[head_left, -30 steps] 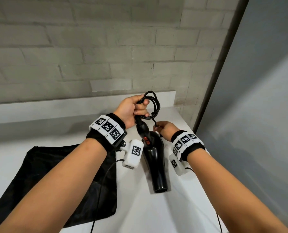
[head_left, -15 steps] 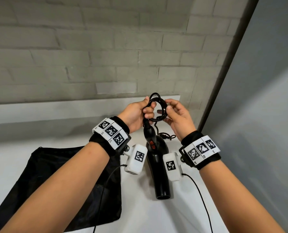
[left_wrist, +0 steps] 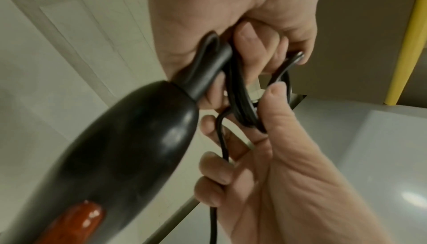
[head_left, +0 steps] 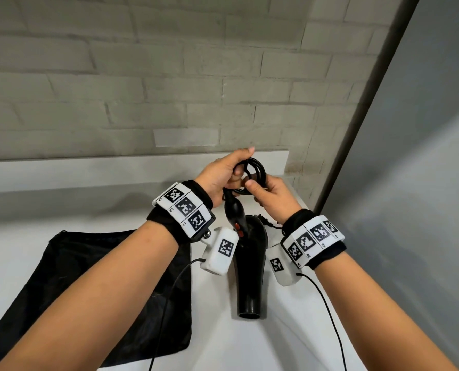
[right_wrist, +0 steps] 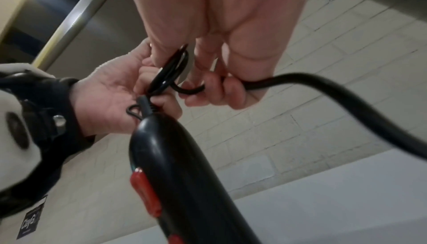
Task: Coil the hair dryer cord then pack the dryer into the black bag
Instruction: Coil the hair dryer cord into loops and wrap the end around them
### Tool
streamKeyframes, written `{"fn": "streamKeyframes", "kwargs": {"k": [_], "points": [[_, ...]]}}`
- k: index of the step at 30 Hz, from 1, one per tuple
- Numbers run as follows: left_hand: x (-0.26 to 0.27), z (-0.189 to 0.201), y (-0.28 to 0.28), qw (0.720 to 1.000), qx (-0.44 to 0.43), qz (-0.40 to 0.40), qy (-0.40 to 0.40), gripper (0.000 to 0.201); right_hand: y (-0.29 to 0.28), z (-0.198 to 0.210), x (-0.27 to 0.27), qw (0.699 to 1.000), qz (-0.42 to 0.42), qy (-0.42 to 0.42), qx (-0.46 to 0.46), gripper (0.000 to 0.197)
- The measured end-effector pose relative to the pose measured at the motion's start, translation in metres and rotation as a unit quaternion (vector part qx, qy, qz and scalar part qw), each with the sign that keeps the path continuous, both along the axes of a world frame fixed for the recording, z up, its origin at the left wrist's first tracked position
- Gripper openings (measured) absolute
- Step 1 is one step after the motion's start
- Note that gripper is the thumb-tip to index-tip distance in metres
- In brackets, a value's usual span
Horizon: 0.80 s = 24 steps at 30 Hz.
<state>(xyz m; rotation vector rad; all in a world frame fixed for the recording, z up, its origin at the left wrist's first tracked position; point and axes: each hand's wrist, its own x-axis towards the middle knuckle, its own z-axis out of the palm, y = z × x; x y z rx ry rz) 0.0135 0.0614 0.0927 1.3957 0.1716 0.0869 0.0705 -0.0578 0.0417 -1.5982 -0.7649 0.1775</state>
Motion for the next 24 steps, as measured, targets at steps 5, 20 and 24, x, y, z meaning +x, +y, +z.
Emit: {"fn": "streamKeyframes", "kwargs": {"k": [5, 20, 24], "points": [[0.001, -0.005, 0.006, 0.999, -0.029, 0.016, -0.003, 0.041, -0.009, -0.007, 0.004, 0.997, 0.047, 0.055, 0.010, 0.029], [0.001, -0.003, 0.004, 0.995, 0.047, -0.078, -0.040, 0.028, -0.010, -0.001, 0.027, 0.995, 0.059, 0.059, -0.055, 0.030], [0.004, -0.004, 0.003, 0.991, 0.067, -0.110, -0.030, 0.028, -0.007, 0.014, 0.030, 0.995, 0.046, 0.050, -0.080, 0.038]]}}
